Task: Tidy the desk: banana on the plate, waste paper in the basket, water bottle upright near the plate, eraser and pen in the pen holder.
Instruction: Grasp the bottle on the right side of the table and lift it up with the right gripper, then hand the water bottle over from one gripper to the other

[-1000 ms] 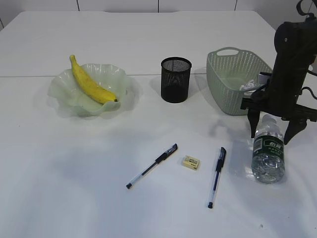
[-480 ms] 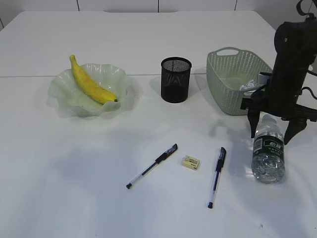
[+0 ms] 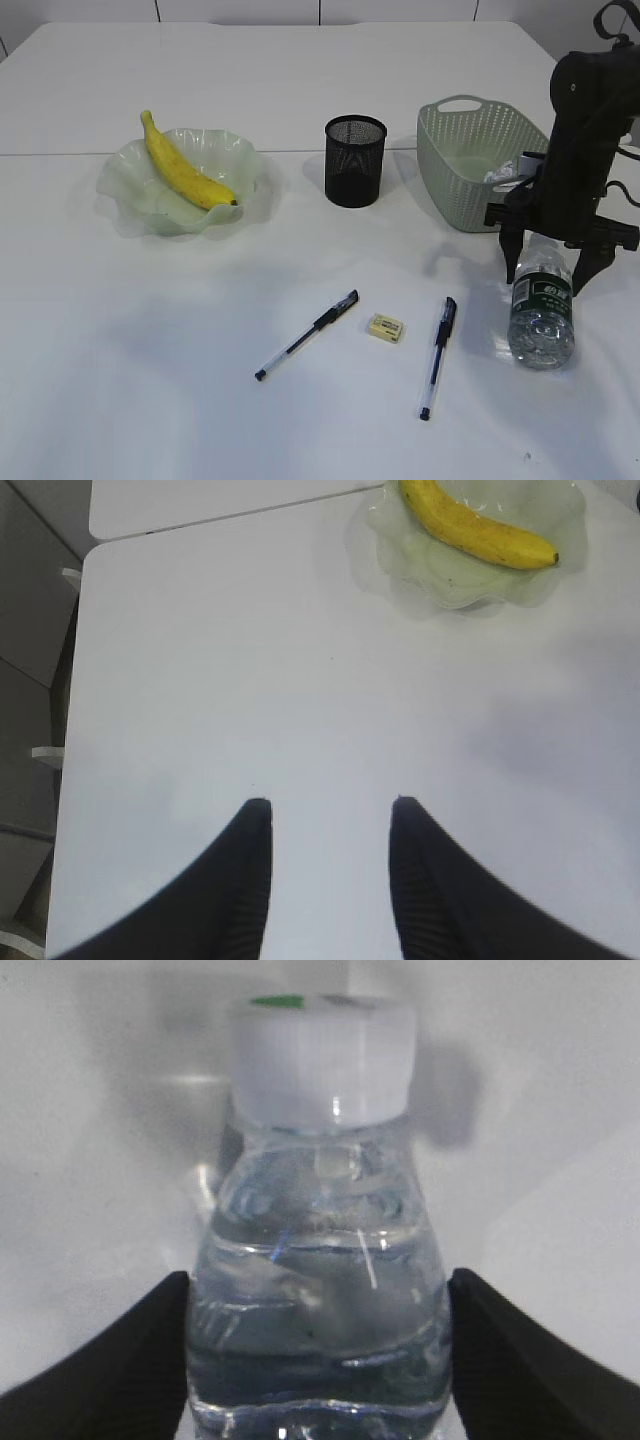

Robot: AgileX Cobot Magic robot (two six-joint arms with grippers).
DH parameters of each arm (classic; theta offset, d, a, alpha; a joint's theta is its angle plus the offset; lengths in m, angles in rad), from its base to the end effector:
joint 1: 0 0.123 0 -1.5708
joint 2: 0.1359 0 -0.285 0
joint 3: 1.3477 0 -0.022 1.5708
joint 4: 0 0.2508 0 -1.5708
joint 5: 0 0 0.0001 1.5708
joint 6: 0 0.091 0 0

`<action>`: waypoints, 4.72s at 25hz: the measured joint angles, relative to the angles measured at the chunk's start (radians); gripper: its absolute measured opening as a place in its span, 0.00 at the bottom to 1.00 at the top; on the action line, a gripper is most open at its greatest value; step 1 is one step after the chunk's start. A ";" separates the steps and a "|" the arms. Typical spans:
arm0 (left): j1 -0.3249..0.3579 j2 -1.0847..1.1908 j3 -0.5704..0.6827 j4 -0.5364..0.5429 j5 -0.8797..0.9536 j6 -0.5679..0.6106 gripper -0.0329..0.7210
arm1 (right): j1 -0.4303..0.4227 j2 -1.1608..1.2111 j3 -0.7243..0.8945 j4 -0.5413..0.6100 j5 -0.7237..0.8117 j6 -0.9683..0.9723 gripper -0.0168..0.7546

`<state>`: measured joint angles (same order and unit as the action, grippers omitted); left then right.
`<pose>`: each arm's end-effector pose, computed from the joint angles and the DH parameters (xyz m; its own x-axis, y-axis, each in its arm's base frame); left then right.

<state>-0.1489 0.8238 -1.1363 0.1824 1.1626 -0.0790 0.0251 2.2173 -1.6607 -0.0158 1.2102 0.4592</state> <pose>0.1250 -0.0034 0.4126 -0.6791 0.0960 -0.7277 0.0226 0.9937 0.1100 0.4245 0.0093 0.1409 -0.9050 0.4156 0.0911 0.4115 0.9094 -0.0608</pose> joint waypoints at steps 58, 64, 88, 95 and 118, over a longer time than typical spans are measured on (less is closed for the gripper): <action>0.000 0.000 0.000 -0.041 0.001 0.000 0.41 | 0.020 -0.061 0.000 -0.016 -0.005 -0.194 0.59; 0.000 0.000 0.000 -0.046 0.007 0.000 0.41 | 0.020 -0.123 0.000 -0.009 -0.005 -0.214 0.59; 0.000 0.000 0.000 -0.058 0.007 0.000 0.41 | 0.125 -0.255 0.004 0.078 0.006 -0.367 0.56; 0.000 0.000 0.000 -0.058 0.007 0.000 0.41 | 0.139 -0.284 0.004 0.086 0.008 -0.369 0.55; 0.000 0.000 0.000 -0.025 0.007 0.000 0.41 | 0.139 -0.293 0.004 0.094 0.010 -0.438 0.55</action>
<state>-0.1489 0.8238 -1.1363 0.1573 1.1698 -0.0790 0.1643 1.9248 -1.6569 0.0780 1.2201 0.0215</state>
